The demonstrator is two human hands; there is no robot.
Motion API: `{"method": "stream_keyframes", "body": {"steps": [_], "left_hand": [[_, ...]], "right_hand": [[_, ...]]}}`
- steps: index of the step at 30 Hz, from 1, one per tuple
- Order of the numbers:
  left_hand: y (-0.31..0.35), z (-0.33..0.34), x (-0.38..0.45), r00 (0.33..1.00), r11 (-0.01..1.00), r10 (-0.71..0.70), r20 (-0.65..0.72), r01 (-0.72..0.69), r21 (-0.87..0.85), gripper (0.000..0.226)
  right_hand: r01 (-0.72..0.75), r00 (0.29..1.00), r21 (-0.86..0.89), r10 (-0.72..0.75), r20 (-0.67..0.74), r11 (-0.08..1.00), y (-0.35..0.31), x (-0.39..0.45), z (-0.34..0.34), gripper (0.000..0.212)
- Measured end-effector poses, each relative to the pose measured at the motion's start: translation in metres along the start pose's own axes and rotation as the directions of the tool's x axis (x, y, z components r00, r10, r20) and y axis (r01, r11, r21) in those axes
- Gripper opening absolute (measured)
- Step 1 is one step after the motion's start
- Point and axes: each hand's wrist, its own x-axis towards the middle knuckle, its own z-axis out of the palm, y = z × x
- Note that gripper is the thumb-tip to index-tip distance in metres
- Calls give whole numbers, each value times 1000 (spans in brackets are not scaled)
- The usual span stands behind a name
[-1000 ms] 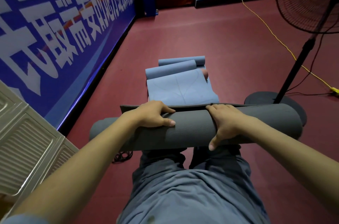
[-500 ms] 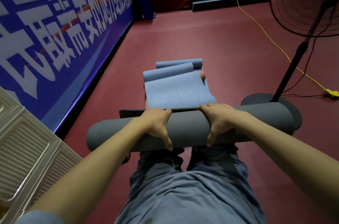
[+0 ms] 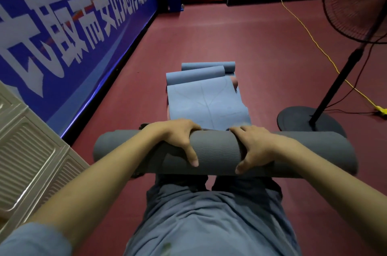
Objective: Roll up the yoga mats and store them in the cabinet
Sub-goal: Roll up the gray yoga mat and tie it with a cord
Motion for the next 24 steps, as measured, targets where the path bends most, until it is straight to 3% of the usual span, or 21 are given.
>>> {"method": "stream_keyframes", "body": {"steps": [2, 4, 6, 7, 8, 9, 11, 13, 16, 18, 20, 24], "left_hand": [[-6, -4, -2, 977, 998, -14, -214, 2, -56, 95], [-9, -4, -7, 867, 999, 30, -497, -31, 6, 70], [-8, 11, -12, 608, 993, 120, -785, -73, 95, 30], [-5, 28, -13, 475, 994, 88, -875, -104, 43, 17], [-2, 48, -13, 421, 988, -12, -907, -136, -76, 19], [0, 70, -13, 469, 953, -146, -871, -169, -251, 22], [1, 114, -12, 678, 797, -350, -646, -148, -586, 20], [-2, 134, -13, 820, 503, -438, -367, -115, -857, 38], [-13, 124, -9, 899, -60, -430, -85, -123, -991, 58], [-16, 112, -5, 897, -309, -438, -59, -212, -927, 62], [-10, 108, 0, 876, -360, -467, -125, -317, -878, 70], [-2, 101, 3, 815, -225, -458, -354, -492, -841, 84]], "right_hand": [[29, 992, -106, -42, -122, 994, -14, -4, 12, 140], [25, 980, -155, -54, -190, 988, -28, -1, 20, 155], [-11, 973, -206, -37, -227, 979, -36, 11, 25, 164], [-40, 967, -227, -19, -254, 973, -36, 19, 27, 166], [-65, 957, -242, -8, -291, 968, -34, 27, 27, 164], [-74, 943, -245, -12, -333, 967, -31, 35, 27, 158], [-44, 912, -221, -51, -407, 974, -24, 47, 25, 143], [-7, 892, -200, -84, -443, 980, -19, 55, 22, 133], [12, 869, -211, -114, -482, 977, -15, 58, 26, 127], [13, 844, -202, -119, -523, 979, -12, 57, 31, 125], [13, 814, -182, -116, -569, 983, -8, 53, 34, 123], [47, 707, -120, -118, -697, 992, 7, 49, 29, 122]]}}
